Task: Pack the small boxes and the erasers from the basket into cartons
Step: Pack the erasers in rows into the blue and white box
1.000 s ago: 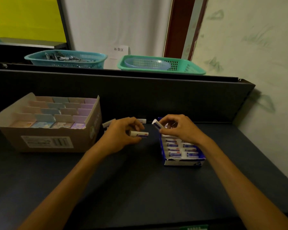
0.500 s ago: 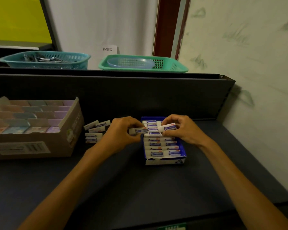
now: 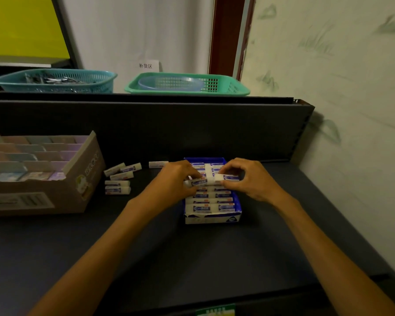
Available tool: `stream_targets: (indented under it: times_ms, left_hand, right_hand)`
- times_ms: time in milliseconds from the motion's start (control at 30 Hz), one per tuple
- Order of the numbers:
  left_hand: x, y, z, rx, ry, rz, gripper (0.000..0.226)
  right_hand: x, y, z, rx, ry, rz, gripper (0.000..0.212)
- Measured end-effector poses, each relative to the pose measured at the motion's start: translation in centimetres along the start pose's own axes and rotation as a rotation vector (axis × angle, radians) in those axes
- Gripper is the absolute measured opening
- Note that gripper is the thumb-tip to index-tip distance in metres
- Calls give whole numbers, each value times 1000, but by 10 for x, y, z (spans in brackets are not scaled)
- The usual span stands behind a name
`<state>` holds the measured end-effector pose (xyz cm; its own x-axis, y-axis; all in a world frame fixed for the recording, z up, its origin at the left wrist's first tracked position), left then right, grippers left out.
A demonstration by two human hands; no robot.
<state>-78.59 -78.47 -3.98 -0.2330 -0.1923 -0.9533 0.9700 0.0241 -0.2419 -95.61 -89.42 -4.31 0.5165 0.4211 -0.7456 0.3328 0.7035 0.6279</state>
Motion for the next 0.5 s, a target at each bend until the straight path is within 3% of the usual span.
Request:
stream_targets:
  times_ms: [200, 500]
  left_hand:
    - [7, 0, 3, 11, 39, 93, 41]
    - [9, -3, 1, 78, 58, 169, 37]
  right_hand:
    - [5, 3, 3, -29, 16, 35, 26]
    - [13, -1, 8, 9, 120, -142, 27]
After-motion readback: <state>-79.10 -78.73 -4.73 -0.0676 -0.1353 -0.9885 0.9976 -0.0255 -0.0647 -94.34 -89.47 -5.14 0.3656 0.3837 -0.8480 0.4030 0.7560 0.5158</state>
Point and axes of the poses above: each hand's wrist, its own z-axis towards the middle knuckle, its own x-axis out of the palm, y = z × x, the point moved 3 cm from there along z, towards the middle knuckle, and after that the axes turned 3 degrees about z, right-handed, at the moved point
